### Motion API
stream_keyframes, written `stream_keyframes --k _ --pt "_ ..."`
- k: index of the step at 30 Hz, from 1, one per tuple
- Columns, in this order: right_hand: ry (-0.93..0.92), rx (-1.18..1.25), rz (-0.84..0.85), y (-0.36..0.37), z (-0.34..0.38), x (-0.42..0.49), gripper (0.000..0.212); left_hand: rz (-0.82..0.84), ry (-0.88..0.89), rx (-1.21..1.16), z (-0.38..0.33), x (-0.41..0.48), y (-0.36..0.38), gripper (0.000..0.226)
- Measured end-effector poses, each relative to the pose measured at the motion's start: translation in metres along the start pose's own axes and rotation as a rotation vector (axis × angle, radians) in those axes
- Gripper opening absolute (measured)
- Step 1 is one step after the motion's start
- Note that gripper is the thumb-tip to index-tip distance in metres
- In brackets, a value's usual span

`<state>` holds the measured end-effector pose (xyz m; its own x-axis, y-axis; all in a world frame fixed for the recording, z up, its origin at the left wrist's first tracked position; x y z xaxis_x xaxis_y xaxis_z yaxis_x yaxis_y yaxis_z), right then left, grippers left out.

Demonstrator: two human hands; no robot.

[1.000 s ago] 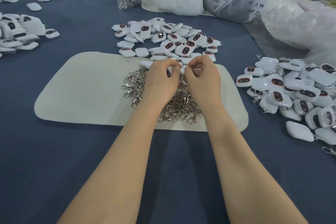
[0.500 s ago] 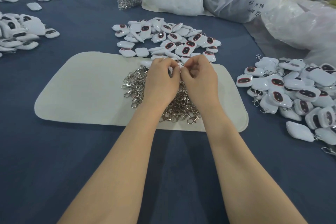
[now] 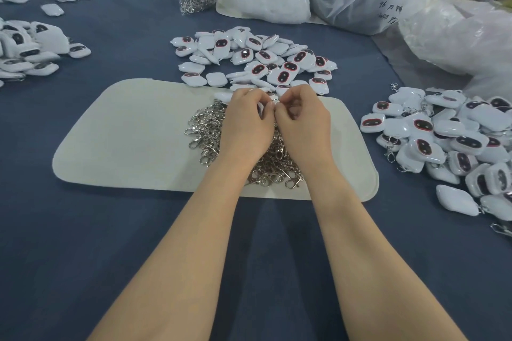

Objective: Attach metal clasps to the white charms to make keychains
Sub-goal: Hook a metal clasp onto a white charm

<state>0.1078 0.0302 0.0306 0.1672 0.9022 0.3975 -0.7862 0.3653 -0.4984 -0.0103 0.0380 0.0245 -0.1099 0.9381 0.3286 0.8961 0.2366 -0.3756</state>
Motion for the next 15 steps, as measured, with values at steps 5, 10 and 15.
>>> stream_keyframes --k 5,10,15 --pt "0.006 0.006 0.003 0.0004 0.0001 -0.0003 0.015 -0.011 0.006 0.006 -0.0002 0.0003 -0.0013 0.010" --pt "0.009 -0.005 0.008 0.0019 -0.0003 0.0000 0.016 -0.007 0.039 0.034 -0.0015 0.0004 -0.0008 0.010" --pt "0.004 -0.006 0.049 0.0065 -0.0008 0.0005 0.014 -0.005 0.065 0.052 -0.0036 0.0011 -0.0017 0.010"
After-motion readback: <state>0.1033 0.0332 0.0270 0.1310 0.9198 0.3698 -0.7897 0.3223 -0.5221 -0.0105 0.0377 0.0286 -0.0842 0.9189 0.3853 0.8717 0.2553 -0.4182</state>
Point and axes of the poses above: each hand's wrist, its own x-axis towards the middle knuckle, its own y-axis out of the palm, z = x × y, the point moved 8 cm from there along x, towards the middle knuckle, and after that the axes turned 10 degrees about -x, right-handed, at the moved point
